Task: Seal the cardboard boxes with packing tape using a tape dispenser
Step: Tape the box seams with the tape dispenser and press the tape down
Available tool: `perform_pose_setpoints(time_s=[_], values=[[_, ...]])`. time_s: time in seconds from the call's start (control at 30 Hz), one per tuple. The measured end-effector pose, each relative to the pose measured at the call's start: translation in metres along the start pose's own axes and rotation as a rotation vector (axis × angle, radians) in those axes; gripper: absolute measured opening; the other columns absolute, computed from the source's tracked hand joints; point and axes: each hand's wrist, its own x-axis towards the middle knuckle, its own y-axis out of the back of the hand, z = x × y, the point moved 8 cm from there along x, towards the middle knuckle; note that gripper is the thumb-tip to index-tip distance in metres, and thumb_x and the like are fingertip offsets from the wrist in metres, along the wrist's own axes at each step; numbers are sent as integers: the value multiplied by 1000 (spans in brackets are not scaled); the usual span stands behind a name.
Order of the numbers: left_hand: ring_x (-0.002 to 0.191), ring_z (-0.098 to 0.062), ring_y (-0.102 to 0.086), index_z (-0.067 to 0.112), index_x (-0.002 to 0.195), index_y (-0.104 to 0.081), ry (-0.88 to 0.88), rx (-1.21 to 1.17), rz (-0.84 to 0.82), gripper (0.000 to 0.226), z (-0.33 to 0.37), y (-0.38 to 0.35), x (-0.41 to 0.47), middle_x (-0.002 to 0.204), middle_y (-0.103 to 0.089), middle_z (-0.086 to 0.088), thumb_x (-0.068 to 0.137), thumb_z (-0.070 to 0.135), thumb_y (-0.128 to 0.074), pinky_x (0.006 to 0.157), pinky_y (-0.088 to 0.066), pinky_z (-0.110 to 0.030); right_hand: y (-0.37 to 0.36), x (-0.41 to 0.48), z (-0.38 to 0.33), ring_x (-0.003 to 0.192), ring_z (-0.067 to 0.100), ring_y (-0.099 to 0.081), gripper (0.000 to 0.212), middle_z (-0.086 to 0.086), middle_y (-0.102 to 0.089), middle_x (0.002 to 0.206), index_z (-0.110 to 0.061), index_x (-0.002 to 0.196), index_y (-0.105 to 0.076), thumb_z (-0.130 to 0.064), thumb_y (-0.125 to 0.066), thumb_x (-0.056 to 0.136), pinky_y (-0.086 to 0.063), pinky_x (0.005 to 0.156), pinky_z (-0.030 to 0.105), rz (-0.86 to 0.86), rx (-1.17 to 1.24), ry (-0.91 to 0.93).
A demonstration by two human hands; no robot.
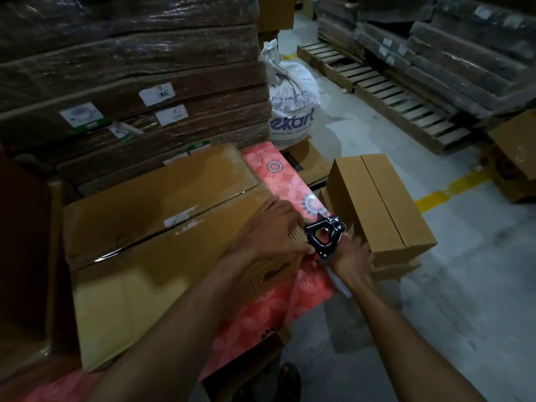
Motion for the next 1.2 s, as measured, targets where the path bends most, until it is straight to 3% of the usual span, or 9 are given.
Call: perform_pose_setpoints(time_s=[0.13, 0.2, 0.3, 0.4, 0.5, 0.6, 0.83, 1.0, 1.2], values=[[114, -17, -52, 20, 130, -54, 143, -239, 188, 49, -39, 41, 7, 130, -50, 1, 92, 52, -54, 100, -46, -42, 93, -4, -86, 92, 31, -65, 25, 14, -69, 105, -6, 107, -66, -16, -54, 88, -56, 75, 40, 251, 321, 260], [121, -26, -51, 13, 136, -50, 249, -147, 268, 51, -81, 62, 14, 135, -51, -8, 95, 45, -46, 105, -40, -50, 106, -4, -138, 101, 27, -66, 23, 11, -69, 113, -6, 111, -69, -8, -57, 92, -53, 83, 31, 190, 434, 406], [146, -35, -29, 2, 152, -31, 452, -12, 139, 75, -148, 79, 23, 156, -33, -20, 94, 50, -28, 120, -21, -51, 92, -6, -216, 108, 31, -59, 28, 15, -66, 117, -6, 118, -65, -11, -57, 92, -48, 92, 38, 80, 391, 691], [151, -33, -20, 4, 157, -23, 433, 34, 17, 71, -181, 86, 38, 162, -25, -18, 100, 46, -28, 123, -15, -48, 68, 11, -265, 100, 36, -59, 26, 19, -66, 111, -4, 113, -63, -10, -54, 89, -45, 86, 40, 78, 258, 852], [144, -35, -35, 5, 151, -37, 381, 48, 9, 53, -193, 95, 58, 155, -40, -20, 104, 29, -36, 119, -26, -46, 51, 41, -298, 115, 35, -56, 41, 23, -61, 128, 1, 131, -54, -14, -46, 93, -43, 101, 41, 63, 205, 893], [118, -35, -57, 6, 133, -56, 345, -14, 81, 40, -199, 105, 72, 132, -61, -20, 103, 26, -38, 99, -43, -40, 33, 69, -324, 146, 36, -30, 61, 27, -33, 157, 8, 152, -26, -23, -31, 99, -21, 123, 43, 3, 49, 934], [105, -34, -62, 3, 125, -61, 346, 96, 82, 32, -205, 98, 81, 120, -65, -19, 105, 18, -41, 93, -47, -42, 3, 89, -332, 154, 36, -6, 85, 29, -10, 163, 12, 152, -19, -40, 4, 88, -14, 125, 45, -34, -135, 952], [113, -27, -59, 13, 128, -58, 397, 82, 122, 39, -213, 96, 76, 127, -63, -12, 108, 33, -31, 95, -42, -38, 24, 67, -302, 155, 21, -8, 68, 10, -5, 169, -9, 160, -2, -45, -12, 103, -18, 125, 43, -59, 35, 847], [129, -34, -49, 19, 144, -40, 474, 217, -24, 56, -222, 84, 79, 145, -50, -15, 103, 52, -21, 108, -37, -57, 25, 12, -240, 155, 16, 0, 65, 0, 0, 169, -19, 161, -2, -51, -14, 105, -9, 126, 45, -57, -35, 726]])
